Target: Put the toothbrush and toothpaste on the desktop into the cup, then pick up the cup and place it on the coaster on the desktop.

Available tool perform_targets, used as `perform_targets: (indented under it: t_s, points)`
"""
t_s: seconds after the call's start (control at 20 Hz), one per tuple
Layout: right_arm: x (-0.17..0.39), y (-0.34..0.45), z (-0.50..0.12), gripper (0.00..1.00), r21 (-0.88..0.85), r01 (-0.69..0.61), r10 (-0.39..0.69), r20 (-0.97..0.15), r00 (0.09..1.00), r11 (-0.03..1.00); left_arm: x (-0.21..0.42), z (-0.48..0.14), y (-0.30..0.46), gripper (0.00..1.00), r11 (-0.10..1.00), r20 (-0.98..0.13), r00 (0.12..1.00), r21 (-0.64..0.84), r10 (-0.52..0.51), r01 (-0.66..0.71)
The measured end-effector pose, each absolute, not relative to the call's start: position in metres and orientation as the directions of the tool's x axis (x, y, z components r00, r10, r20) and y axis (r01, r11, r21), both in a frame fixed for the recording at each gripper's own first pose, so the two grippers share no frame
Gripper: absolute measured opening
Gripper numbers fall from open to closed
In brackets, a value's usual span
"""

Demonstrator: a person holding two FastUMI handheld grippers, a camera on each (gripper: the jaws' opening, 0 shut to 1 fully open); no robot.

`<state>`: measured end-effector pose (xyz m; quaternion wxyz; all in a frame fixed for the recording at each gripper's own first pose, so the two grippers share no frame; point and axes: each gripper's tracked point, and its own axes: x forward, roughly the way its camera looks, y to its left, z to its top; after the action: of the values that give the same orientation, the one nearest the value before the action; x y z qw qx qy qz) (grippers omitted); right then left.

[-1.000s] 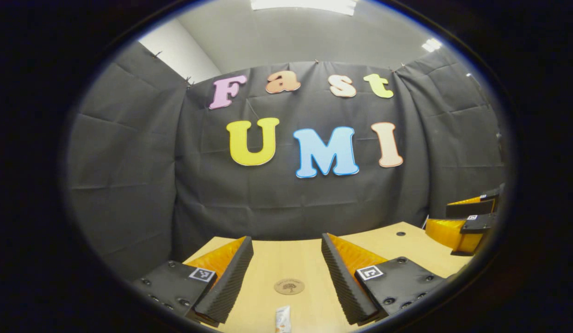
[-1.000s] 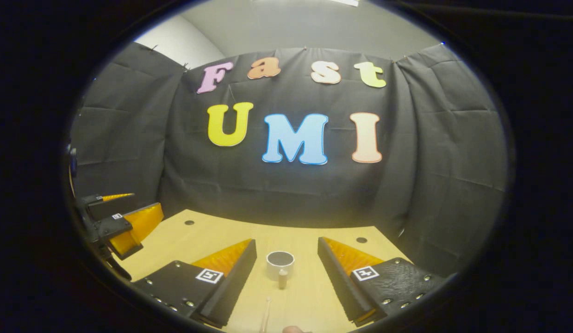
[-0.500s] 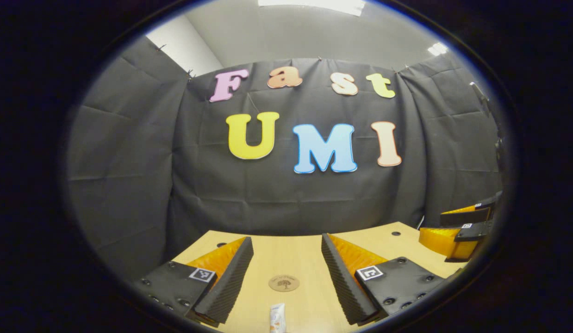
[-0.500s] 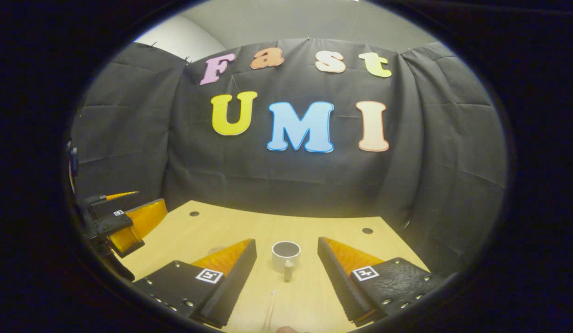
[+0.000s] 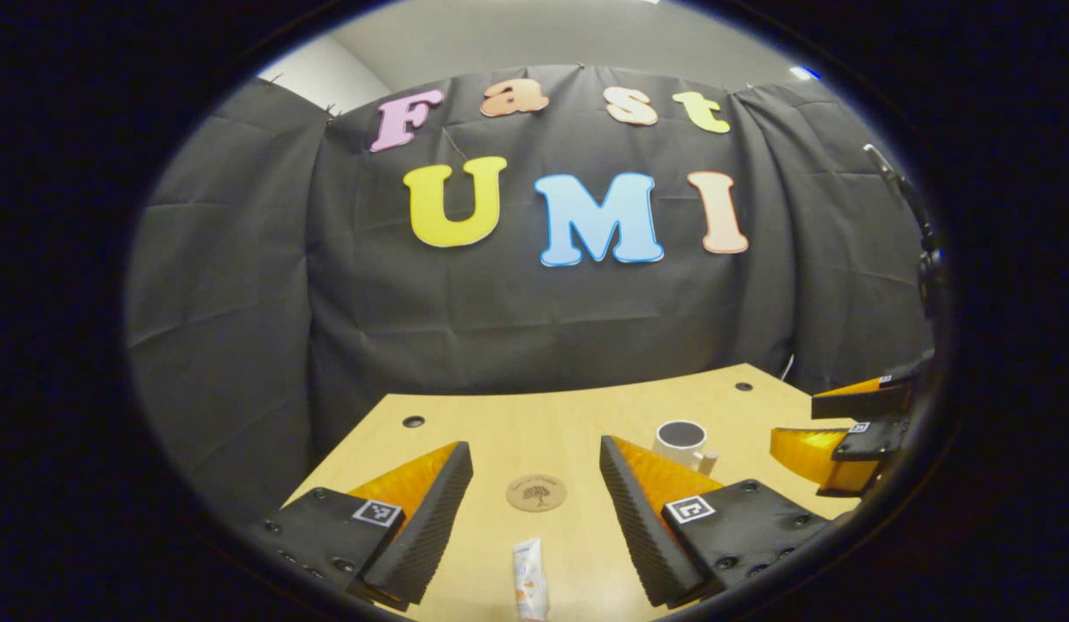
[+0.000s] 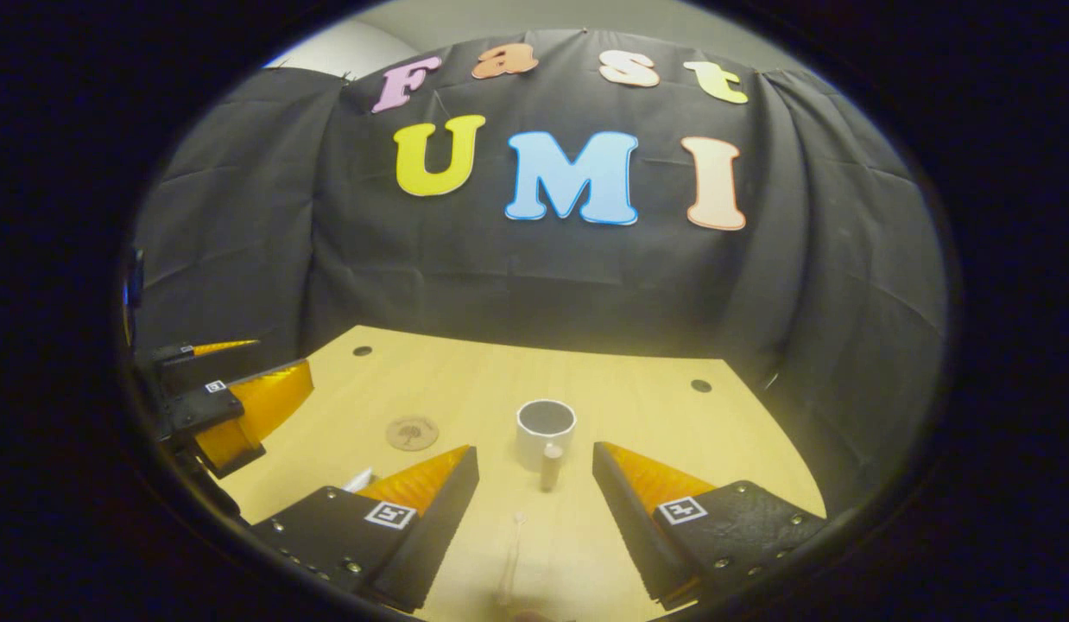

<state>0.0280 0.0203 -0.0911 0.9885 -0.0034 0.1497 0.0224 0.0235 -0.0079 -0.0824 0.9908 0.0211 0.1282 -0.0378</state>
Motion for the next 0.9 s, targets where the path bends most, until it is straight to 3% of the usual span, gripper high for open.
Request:
perform_targets:
  t_s: [0.35,0.9]
  points:
    - [0.039,0.023,-0.143,0.86,0.036,-0.047,0.058,-0.477,0.877,0.998,0.029,-0.155,-0.007,0.95,0.997,-0.468,0.881,0.009,-0.068,0.082]
    - [0.038,0.025,-0.218,0.87,0.117,-0.031,0.107,-0.727,0.678,0.993,0.019,-0.245,0.005,0.96,0.998,-0.75,0.658,-0.057,-0.063,0.03]
